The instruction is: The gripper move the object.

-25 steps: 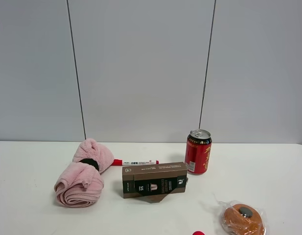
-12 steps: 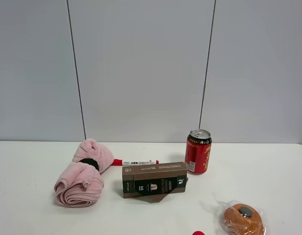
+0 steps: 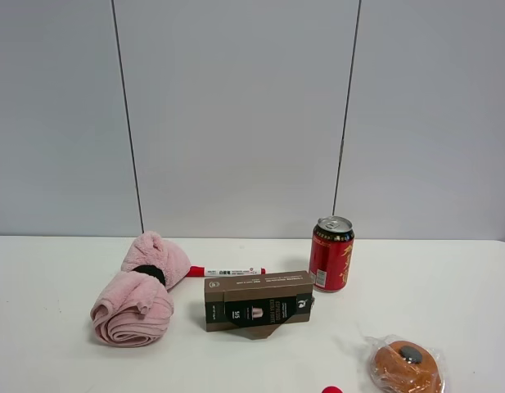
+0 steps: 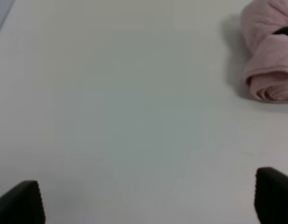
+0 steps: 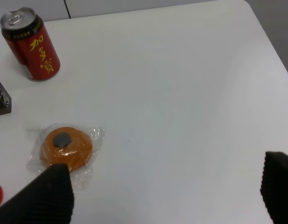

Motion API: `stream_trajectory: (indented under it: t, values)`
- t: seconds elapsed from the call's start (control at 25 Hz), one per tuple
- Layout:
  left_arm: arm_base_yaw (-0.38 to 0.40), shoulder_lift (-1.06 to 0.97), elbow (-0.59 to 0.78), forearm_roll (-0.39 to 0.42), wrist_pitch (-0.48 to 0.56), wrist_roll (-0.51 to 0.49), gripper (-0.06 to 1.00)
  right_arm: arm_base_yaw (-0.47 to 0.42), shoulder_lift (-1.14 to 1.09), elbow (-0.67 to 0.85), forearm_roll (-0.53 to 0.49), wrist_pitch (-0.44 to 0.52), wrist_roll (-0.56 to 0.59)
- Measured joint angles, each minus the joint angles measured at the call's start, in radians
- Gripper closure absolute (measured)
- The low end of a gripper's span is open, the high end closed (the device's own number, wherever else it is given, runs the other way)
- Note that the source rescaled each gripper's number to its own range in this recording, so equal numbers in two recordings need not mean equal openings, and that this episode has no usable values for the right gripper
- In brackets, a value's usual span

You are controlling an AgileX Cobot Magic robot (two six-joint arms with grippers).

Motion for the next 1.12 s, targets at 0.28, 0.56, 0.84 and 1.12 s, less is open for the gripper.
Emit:
stream_trajectory:
  t: [0.28, 0.56, 0.84, 1.12]
  values:
    - [-0.023, 0.0, 0.038, 0.001, -0.088, 0.028, 0.17, 0.0, 0.0, 0.0, 0.0, 0.0, 0.0]
    - [-0.024, 0.0, 0.04, 0.0, -0.098, 0.034, 0.18, 0.0, 0.0, 0.0, 0.001, 0.0, 0.0]
    - [-0.024, 0.0, 0.04, 0.0, -0.098, 0.034, 0.18, 0.0, 0.0, 0.0, 0.001, 0.0, 0.0]
    - [-0.024, 0.0, 0.04, 0.0, -0.098, 0.035, 0.18, 0.0, 0.0, 0.0, 0.001, 0.0, 0.0]
